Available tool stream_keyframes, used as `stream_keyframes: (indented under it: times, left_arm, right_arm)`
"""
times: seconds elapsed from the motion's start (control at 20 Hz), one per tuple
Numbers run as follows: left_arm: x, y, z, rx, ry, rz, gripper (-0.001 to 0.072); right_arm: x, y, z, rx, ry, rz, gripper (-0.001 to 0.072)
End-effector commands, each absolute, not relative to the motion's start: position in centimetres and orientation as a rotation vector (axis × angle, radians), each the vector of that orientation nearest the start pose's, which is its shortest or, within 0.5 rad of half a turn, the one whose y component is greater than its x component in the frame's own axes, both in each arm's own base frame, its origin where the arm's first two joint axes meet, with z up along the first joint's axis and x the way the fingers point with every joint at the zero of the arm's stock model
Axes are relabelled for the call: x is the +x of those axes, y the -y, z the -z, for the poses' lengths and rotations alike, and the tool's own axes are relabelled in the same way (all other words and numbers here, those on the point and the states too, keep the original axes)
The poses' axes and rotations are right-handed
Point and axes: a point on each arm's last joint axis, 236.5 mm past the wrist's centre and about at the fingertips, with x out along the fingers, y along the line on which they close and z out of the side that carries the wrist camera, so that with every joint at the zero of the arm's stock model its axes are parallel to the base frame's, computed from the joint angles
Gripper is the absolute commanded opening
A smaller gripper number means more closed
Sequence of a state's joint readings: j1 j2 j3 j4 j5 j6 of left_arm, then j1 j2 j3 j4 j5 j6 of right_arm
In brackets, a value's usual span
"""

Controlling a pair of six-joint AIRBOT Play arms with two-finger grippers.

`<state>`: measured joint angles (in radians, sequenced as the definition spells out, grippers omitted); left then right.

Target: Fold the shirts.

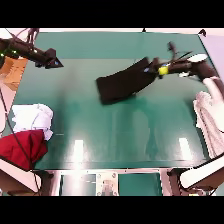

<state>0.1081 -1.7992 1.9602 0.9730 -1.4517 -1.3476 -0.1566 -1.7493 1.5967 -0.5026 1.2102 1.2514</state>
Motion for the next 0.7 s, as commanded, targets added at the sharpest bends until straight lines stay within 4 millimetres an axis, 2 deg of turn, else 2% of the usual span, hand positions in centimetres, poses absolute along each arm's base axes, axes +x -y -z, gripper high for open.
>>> stream_keyframes:
  times: [0.0, 0.15, 0.25, 0.35, 0.45, 0.65]
  left_arm:
    - [51.1, 4.6, -5.2, -0.110, -1.235, 0.305, 0.0023]
    - [50.8, 7.1, -5.2, -0.082, -1.241, 0.347, 0.0024]
    - [50.5, 8.3, -5.2, -0.071, -1.246, 0.370, 0.0024]
    - [50.2, 9.1, -5.2, -0.069, -1.255, 0.389, 0.0024]
    - [49.9, 9.3, -5.2, -0.074, -1.266, 0.399, 0.0024]
    - [49.4, 9.4, -5.1, -0.076, -1.287, 0.405, 0.0024]
  right_arm:
    - [51.6, -2.3, -14.9, 0.825, -0.826, -0.492, 0.0016]
    - [49.2, 8.0, -20.1, 0.857, -0.649, -0.306, 0.0016]
    - [46.8, 14.3, -22.2, 0.887, -0.555, -0.176, 0.0016]
    - [43.9, 19.9, -23.4, 0.958, -0.486, -0.047, 0.0016]
    - [40.9, 24.2, -23.6, 1.036, -0.450, 0.053, 0.0016]
    - [35.0, 28.3, -21.9, 1.123, -0.492, 0.181, 0.0016]
